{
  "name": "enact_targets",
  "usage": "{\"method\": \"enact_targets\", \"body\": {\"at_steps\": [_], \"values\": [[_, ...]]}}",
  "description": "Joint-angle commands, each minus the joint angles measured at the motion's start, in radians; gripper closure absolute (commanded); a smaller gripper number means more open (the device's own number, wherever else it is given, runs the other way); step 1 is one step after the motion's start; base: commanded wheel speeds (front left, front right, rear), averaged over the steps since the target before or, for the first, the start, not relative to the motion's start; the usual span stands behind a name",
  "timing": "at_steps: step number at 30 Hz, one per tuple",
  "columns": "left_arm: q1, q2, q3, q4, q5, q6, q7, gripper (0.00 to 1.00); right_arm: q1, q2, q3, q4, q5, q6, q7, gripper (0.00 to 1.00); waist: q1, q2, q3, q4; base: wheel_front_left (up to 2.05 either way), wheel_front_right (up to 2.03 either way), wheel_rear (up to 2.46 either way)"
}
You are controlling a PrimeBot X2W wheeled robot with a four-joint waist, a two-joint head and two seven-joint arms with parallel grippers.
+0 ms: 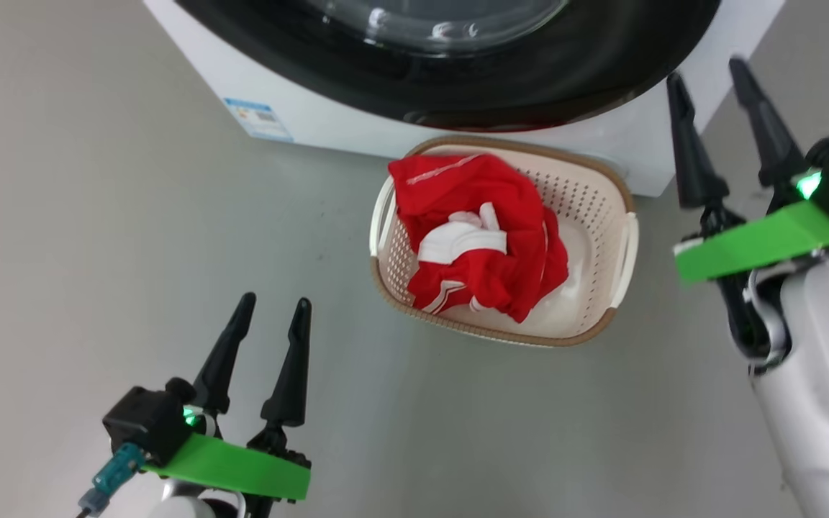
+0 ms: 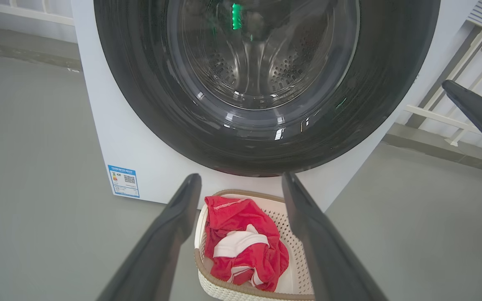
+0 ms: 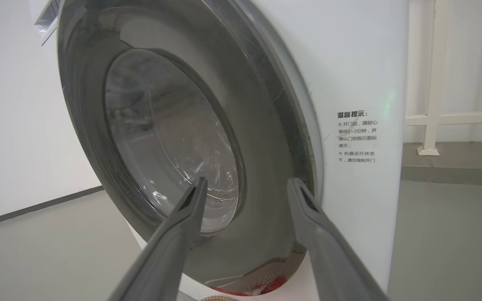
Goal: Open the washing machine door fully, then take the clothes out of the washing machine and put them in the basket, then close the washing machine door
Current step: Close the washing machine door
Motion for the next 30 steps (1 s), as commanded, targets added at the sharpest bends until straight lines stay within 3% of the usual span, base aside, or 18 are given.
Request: {"method": "enact_targets", "body": {"at_steps": [1,12,30], "values": [[0.019,0.018,0.039,-0.016,0.02,-0.006,-0.012,0.0,0.049,0.021,0.02,-0.034,0.004,-0.001,-0.002,0.0,0.0,0.0,-0.056,-0.045,0.0,0.0,0.0],[0.088,0.041,0.08,-0.002,0.078,-0.006,-0.012,0.0,0.293,0.044,-0.004,-0.063,0.001,-0.001,-0.002,0.0,0.0,0.0,-0.167,-0.13,0.0,0.0,0.0],[0.192,0.072,0.18,0.019,0.137,-0.006,-0.012,0.0,0.546,0.063,-0.051,-0.079,-0.005,-0.001,-0.002,0.0,0.0,0.0,-0.287,-0.268,0.0,0.0,0.0]]}}
